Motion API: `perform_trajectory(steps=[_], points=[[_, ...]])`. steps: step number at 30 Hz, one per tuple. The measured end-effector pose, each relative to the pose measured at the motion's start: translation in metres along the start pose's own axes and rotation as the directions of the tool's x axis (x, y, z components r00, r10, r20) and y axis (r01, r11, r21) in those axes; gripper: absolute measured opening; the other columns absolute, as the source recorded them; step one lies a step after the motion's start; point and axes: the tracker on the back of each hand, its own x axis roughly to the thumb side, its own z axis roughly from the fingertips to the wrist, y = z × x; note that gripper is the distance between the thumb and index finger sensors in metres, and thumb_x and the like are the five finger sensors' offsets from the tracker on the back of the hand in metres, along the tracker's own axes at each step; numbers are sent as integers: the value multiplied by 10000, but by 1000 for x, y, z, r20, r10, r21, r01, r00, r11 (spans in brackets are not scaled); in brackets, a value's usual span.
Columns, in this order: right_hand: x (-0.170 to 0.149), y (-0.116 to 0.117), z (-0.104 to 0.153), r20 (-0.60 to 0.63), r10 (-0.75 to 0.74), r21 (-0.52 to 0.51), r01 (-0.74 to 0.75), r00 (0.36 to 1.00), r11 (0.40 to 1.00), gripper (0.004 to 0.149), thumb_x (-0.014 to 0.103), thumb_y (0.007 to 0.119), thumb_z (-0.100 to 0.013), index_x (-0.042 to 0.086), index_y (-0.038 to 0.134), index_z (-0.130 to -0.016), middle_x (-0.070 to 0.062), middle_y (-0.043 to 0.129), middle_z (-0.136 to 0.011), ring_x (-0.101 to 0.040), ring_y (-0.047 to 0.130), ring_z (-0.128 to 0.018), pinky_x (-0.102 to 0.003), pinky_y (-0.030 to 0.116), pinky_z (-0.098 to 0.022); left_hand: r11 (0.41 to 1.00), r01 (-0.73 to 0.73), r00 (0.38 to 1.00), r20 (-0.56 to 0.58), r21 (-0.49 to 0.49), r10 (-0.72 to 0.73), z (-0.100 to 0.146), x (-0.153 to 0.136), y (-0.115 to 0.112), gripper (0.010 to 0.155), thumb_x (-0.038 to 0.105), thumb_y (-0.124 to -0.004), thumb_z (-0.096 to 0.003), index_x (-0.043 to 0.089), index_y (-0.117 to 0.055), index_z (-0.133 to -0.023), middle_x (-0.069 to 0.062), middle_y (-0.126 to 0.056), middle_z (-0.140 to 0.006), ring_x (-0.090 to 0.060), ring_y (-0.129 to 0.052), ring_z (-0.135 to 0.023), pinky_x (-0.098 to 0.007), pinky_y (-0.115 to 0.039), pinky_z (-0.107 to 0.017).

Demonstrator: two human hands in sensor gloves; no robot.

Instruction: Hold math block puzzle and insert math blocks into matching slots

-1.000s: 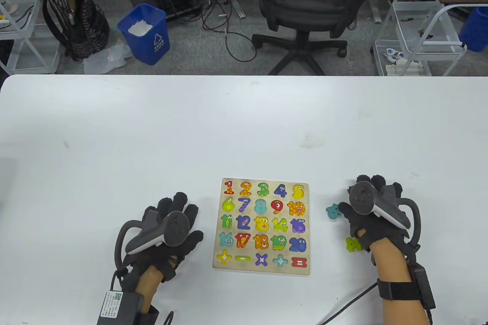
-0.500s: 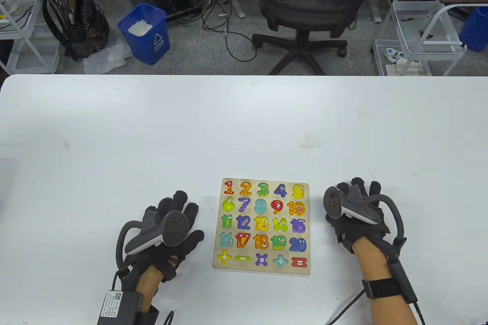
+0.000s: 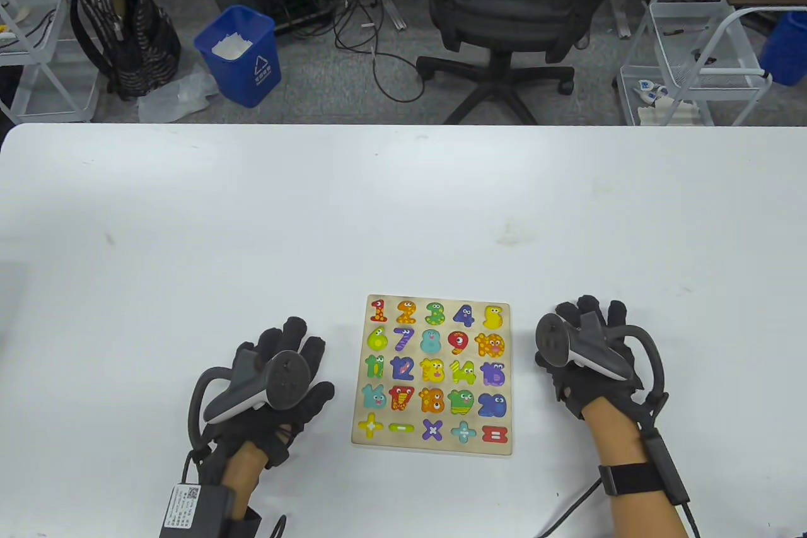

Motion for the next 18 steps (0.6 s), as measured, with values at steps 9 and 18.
perform_trajectory(steps=[9, 18], points=[[3, -2, 1, 20, 22, -6, -21, 1000, 1000, 625, 546, 699, -534, 104, 624, -970, -89, 477, -1165, -471, 277, -1087, -769, 208, -700, 1000, 2, 1000, -1, -13, -2, 0, 0, 0, 739, 735, -433, -543, 400, -164, -1145, 85, 137, -1133, -357, -128, -1134, -620, -238, -787], [5, -11, 7, 25, -19, -44, 20, 1000, 999, 642, 560, 698, -536, 80, 634, -959, -109, 420, -1179, -478, 272, -1082, -766, 217, -704, 1000, -15, 1000, -3, 7, 15, 4, -4, 2, 740, 734, -434, -543, 399, -166, -1146, 85, 133, -1135, -360, -128, -1134, -621, -238, -787]])
